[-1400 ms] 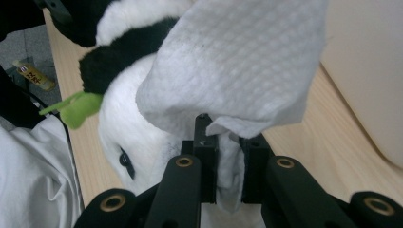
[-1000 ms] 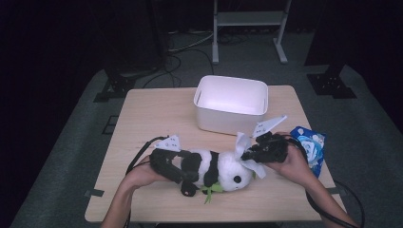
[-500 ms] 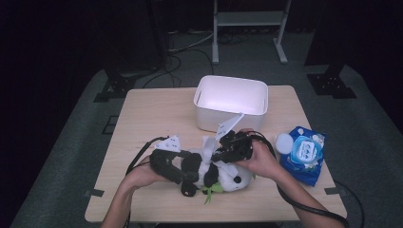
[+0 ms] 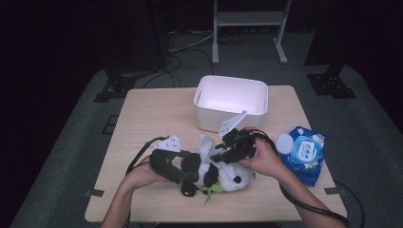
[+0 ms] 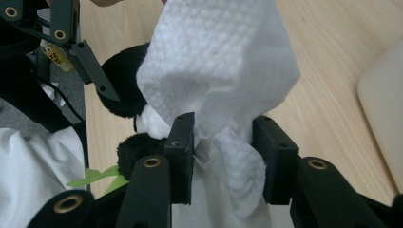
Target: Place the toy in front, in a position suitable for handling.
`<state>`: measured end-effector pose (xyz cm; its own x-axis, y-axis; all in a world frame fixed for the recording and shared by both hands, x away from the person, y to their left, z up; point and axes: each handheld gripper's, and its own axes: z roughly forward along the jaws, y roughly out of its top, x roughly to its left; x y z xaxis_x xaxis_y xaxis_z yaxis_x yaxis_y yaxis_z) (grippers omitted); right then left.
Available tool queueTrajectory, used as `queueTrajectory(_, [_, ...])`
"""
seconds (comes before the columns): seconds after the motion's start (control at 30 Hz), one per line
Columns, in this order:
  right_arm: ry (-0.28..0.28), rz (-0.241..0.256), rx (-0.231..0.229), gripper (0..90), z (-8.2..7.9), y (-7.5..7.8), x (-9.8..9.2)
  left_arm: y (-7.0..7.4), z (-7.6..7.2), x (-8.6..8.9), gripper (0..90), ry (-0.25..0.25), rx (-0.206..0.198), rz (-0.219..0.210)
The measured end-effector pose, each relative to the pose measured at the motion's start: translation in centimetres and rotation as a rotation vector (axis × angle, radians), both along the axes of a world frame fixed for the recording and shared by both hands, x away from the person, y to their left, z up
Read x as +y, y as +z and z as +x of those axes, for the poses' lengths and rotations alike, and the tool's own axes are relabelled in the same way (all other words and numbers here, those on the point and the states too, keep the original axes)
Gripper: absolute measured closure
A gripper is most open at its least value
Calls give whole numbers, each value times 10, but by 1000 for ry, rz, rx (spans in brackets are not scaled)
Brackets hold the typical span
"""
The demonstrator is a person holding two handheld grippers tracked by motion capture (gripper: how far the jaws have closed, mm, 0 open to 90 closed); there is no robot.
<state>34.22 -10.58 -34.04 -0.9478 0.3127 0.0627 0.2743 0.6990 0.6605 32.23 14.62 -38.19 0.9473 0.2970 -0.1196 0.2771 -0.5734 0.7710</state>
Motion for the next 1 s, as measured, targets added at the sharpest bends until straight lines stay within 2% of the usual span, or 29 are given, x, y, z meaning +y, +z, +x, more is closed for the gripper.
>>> queueTrajectory(0.13, [-4,13,-18,622,-1,3,-3,0,0,0,181,0,2,-1])
queueTrajectory(0.23, [-6,23,-32,702,-3,6,-4,0,0,0,181,2,2,0])
queueTrajectory(0.3, [2,16,-27,708,-3,5,-2,0,0,0,181,3,2,0])
queueTrajectory(0.57, [46,-27,-33,711,-7,-6,17,0,0,-1,181,3,-1,3])
queueTrajectory(0.6, [46,-27,-33,711,-7,-6,17,0,0,-1,181,3,-1,3])
queueTrajectory(0.63, [46,-31,-30,766,-6,-6,20,0,0,-1,181,4,-1,3])
queueTrajectory(0.7, [49,-21,-36,799,-6,-4,22,0,0,-1,182,2,-1,1])
queueTrajectory(0.8, [62,-11,-38,808,-6,1,29,0,-1,-2,181,3,-2,2])
queueTrajectory(1.0, [119,-34,-49,813,-11,3,57,0,-1,-1,181,2,-1,3])
